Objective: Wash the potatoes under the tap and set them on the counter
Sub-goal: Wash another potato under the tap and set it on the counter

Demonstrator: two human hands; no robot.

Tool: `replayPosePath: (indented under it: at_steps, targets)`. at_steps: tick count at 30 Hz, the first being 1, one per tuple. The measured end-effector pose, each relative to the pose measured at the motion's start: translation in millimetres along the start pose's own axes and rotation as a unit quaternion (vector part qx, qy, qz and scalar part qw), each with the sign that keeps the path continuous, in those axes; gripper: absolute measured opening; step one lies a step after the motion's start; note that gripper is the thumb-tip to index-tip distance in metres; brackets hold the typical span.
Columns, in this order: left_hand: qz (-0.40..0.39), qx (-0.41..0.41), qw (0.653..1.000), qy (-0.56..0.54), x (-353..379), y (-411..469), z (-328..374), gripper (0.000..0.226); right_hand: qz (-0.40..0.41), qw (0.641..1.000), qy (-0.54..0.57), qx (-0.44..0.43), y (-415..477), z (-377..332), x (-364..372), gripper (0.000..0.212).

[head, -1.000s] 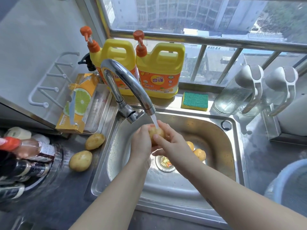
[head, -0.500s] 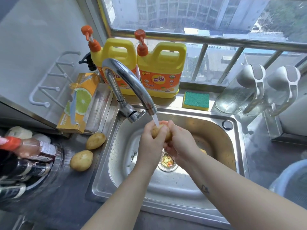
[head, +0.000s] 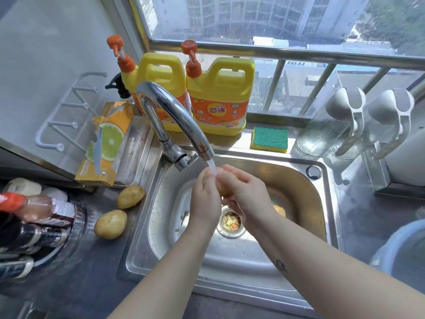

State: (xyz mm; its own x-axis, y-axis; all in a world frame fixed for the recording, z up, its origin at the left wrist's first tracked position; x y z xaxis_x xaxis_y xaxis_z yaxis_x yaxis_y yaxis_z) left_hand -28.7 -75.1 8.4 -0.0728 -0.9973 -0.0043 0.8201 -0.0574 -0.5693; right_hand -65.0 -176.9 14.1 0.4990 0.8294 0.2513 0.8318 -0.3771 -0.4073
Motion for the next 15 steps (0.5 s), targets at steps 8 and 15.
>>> replayPosePath:
  at_steps: [8,15]
  targets:
    - [0.02,0.005,0.999,-0.049,1,-2,3,0.027,-0.078,0.997,-0.014,0.008,-2,-3,2,0.024]
    - [-0.001,-0.134,0.988,-0.071,1,15,-5,0.032,-0.142,0.966,-0.178,-0.118,4,-11,-6,0.047]
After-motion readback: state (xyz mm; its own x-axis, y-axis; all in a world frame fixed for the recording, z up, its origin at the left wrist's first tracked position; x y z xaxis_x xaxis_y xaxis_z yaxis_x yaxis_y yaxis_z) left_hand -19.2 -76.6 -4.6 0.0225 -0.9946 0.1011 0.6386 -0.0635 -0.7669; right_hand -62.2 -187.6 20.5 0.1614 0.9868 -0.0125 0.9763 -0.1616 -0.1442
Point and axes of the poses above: each hand's wrist, its own y-axis towards the middle knuckle, its own x-axis out of the palm, z = x × y, the point moved 8 cm from there along y, towards the middle knuckle, and after that the axes turned 12 degrees about -x, right-handed, at the moved point
